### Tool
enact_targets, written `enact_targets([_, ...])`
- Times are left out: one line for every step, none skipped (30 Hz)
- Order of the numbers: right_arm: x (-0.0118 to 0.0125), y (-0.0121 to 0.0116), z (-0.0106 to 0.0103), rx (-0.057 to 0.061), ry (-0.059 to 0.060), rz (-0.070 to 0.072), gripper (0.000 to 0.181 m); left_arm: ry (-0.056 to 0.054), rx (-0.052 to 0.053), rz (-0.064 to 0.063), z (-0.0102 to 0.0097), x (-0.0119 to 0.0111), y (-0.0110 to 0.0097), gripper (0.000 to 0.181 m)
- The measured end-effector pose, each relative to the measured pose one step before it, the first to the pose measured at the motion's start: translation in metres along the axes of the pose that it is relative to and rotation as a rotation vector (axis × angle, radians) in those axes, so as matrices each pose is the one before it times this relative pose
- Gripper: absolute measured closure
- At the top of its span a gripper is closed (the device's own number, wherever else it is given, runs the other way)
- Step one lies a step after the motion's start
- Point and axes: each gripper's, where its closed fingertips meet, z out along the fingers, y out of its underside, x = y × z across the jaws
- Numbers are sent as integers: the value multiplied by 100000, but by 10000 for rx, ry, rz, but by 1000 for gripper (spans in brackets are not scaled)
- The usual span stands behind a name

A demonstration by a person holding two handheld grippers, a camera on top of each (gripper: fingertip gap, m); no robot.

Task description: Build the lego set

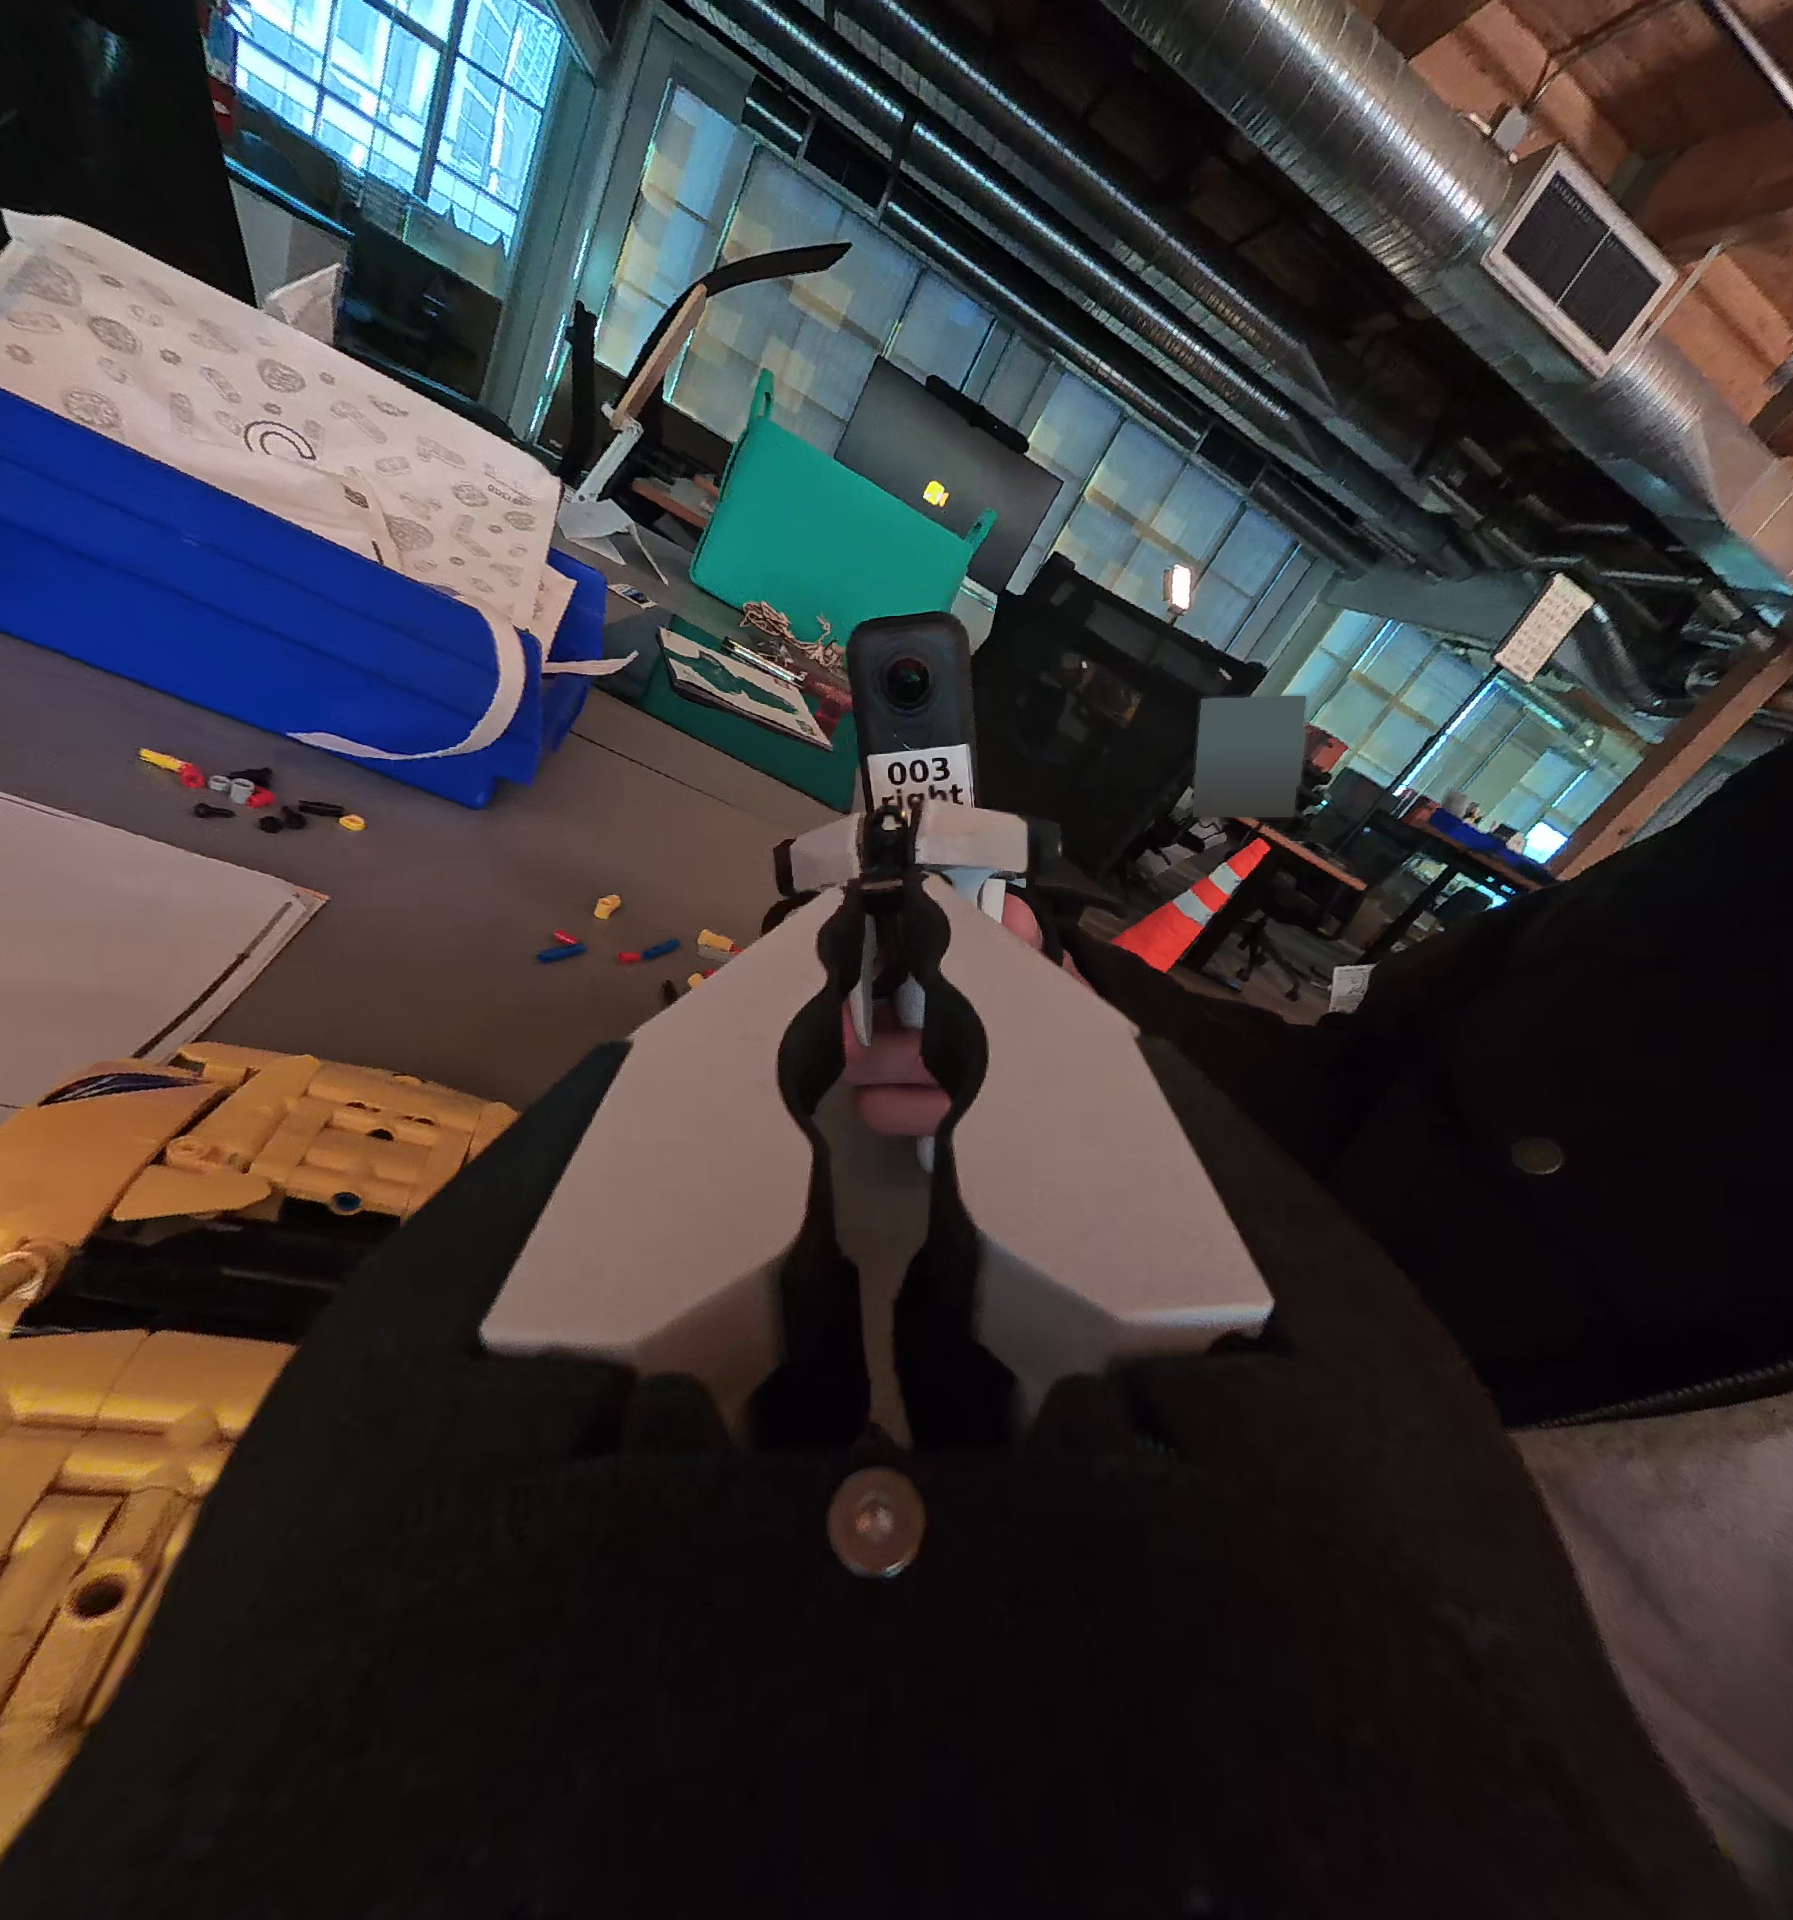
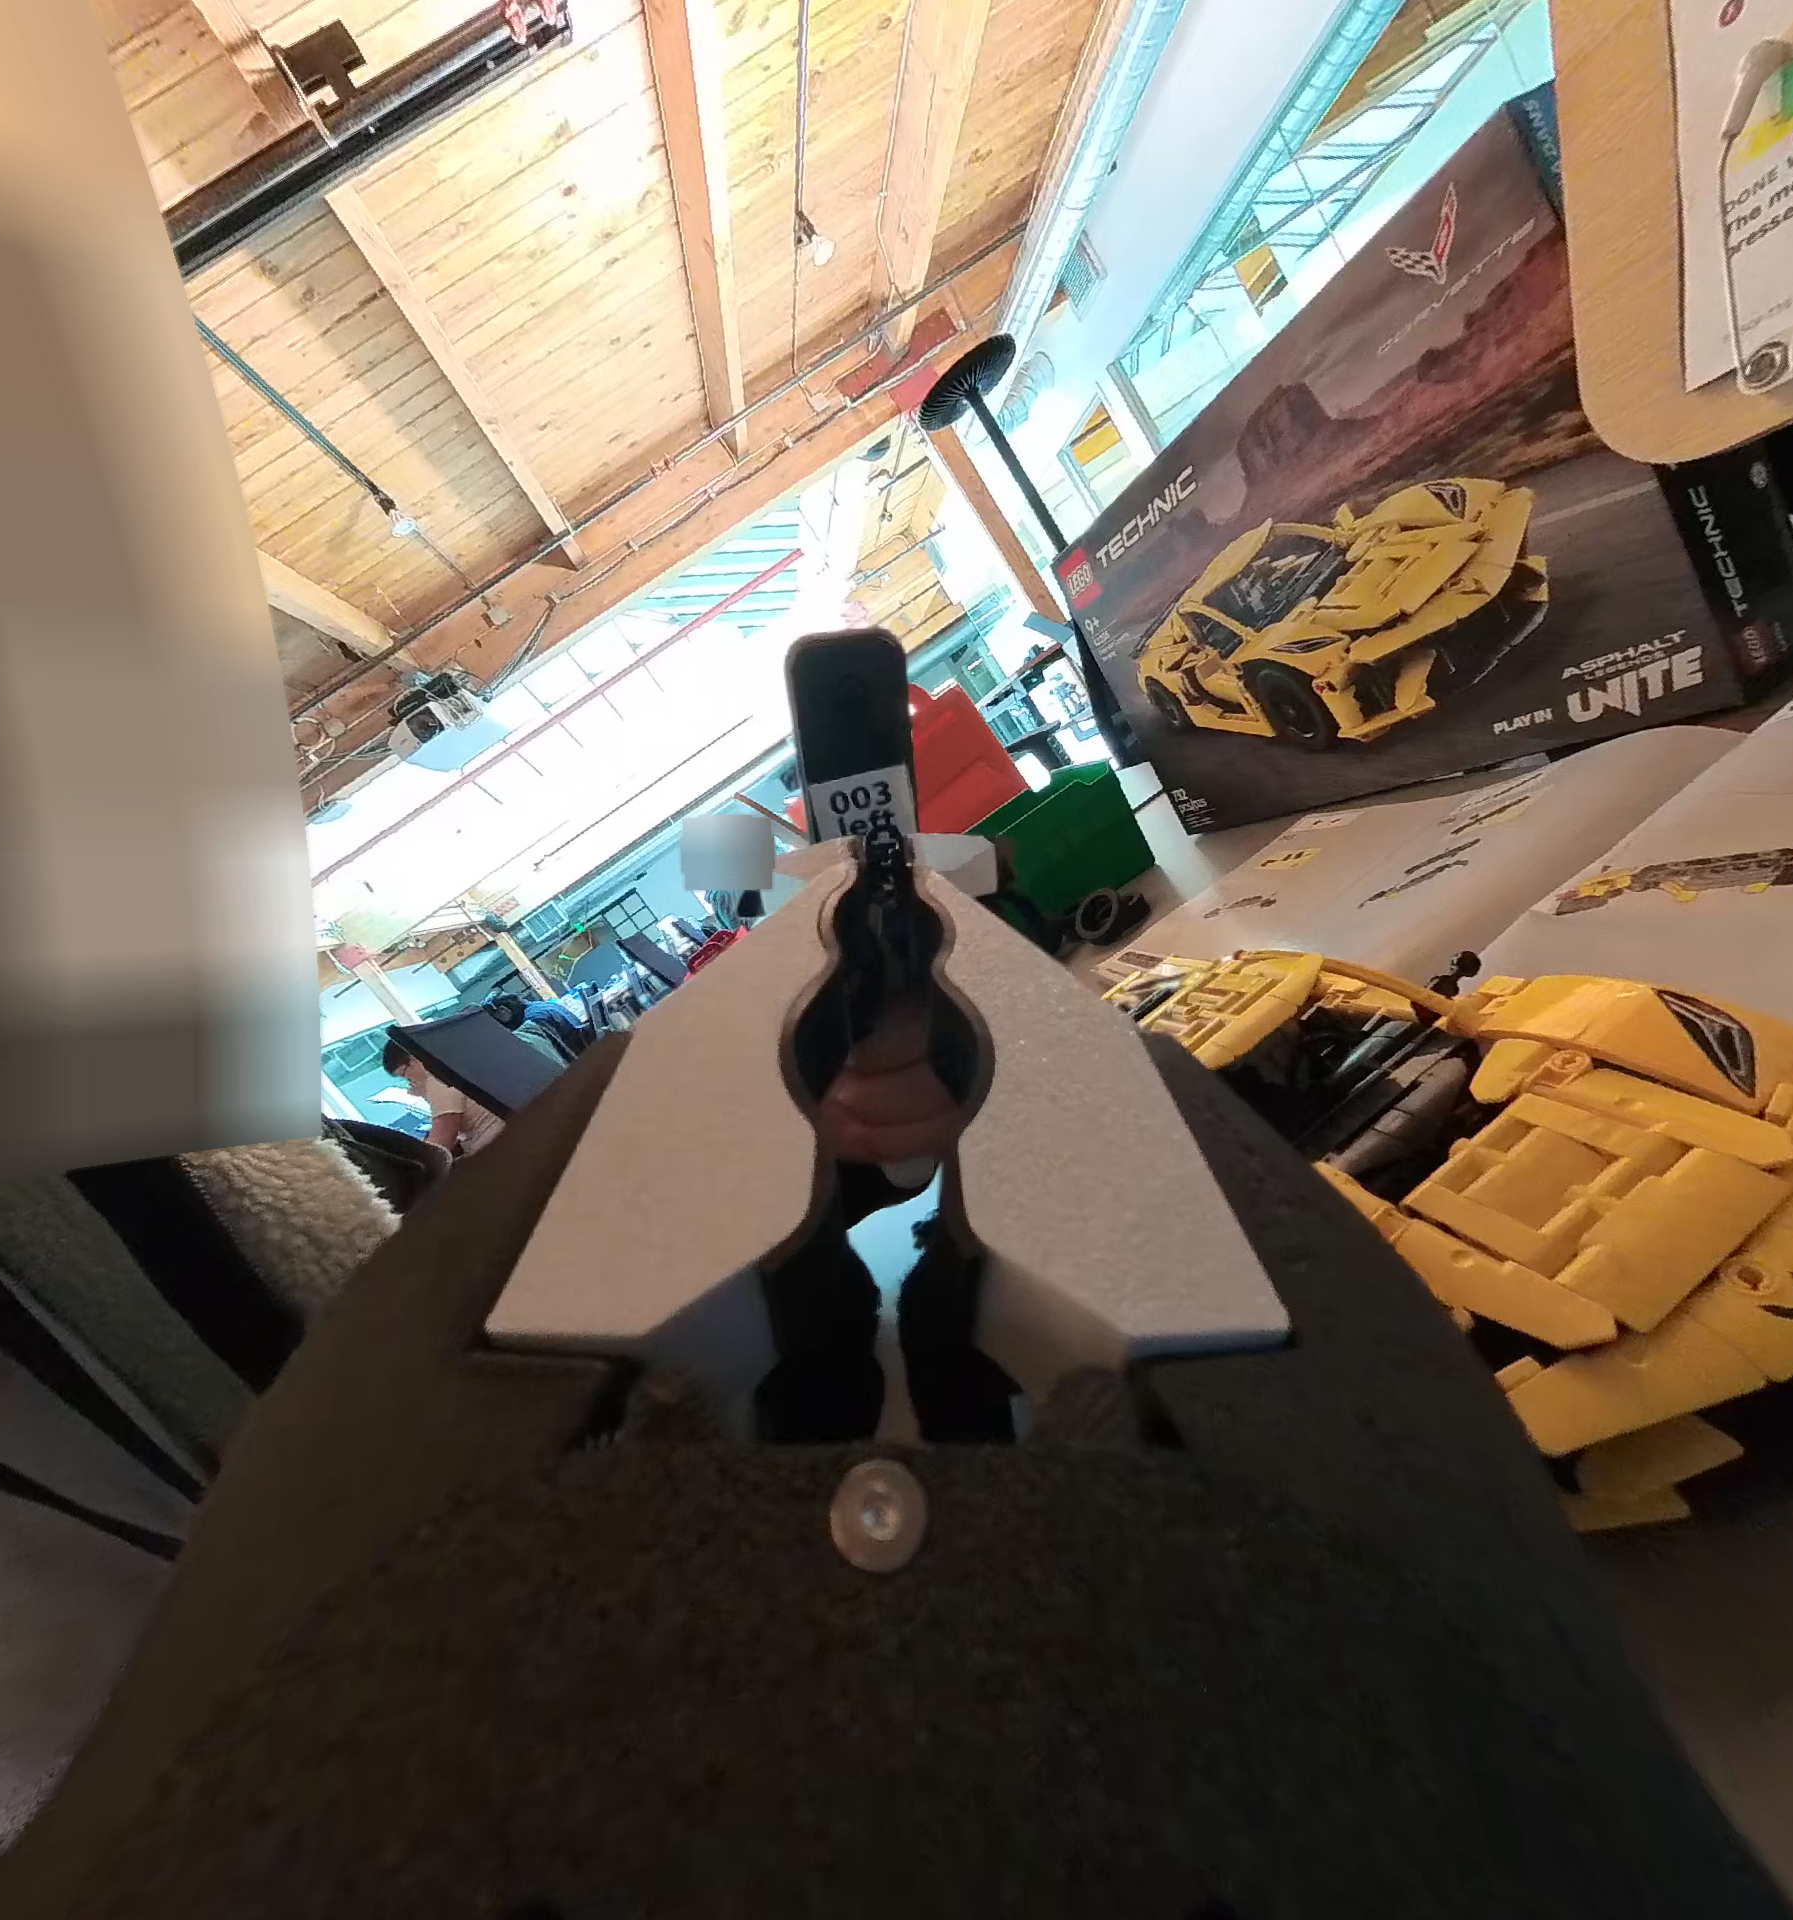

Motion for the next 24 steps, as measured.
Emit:
enact_targets([31,-35,-9,-9,57,-92,176,14,47,-102,25,-36,-21,175])
enact_targets([74,-2,-2,-3,80,-112,175,14,40,-75,2,-47,-11,175])
enact_targets([6,-3,3,-9,8,-32,175,33,26,-68,2,-25,-3,175])
enact_targets([53,12,2,-12,25,18,175,-12,5,-24,-5,-46,11,175])
enact_targets([79,15,-4,-4,22,39,175,-38,-11,48,-2,-50,15,175])
enact_targets([-23,-2,-5,7,-58,99,175,-24,-11,55,5,12,-4,175])
enact_targets([11,-11,2,13,-31,80,176,-36,-9,32,12,-1,-14,175])
enact_targets([121,22,-7,-10,80,-30,176,-57,-25,49,16,-35,25,175])
enact_targets([45,25,-13,-23,26,-21,176,-35,-20,35,0,-41,25,175])
enact_targets([11,6,9,-3,5,22,176,-3,14,-6,-4,-4,-23,175])
enact_targets([-6,-29,8,33,-11,18,176,-4,17,-13,6,-13,-11,175])
enact_targets([58,26,-1,-14,6,23,176,-31,2,-10,4,-63,17,175])
enact_targets([121,31,-19,-20,50,19,176,-32,16,-29,16,-78,18,175])
enact_targets([10,-36,-15,42,13,-39,176,32,57,-97,28,-8,-22,175])
enact_targets([-77,-53,-8,46,-48,14,176,87,83,-199,29,52,-56,175])
enact_targets([-12,-41,-6,30,-5,-16,176,78,83,-252,34,13,-52,175])
enact_targets([3,-35,-19,40,23,-111,176,82,84,-229,32,17,-26,175])
enact_targets([-59,-42,-15,26,-14,-86,176,120,100,-217,27,81,-55,175])
enact_targets([-34,-3,1,1,4,-68,175,102,99,-211,31,50,-82,175])
enact_targets([5,-59,-3,28,18,-53,175,45,60,-127,30,11,-15,175])
enact_targets([3,-9,-30,-7,-18,29,175,11,19,-35,17,-11,11,175])
enact_targets([24,10,-16,14,-16,88,176,-19,-8,26,22,-16,26,175])
enact_targets([17,17,-22,18,-31,108,176,-41,-33,89,22,0,45,175])
enact_targets([-14,24,-40,-11,-59,137,175,-64,-48,124,40,7,54,175])
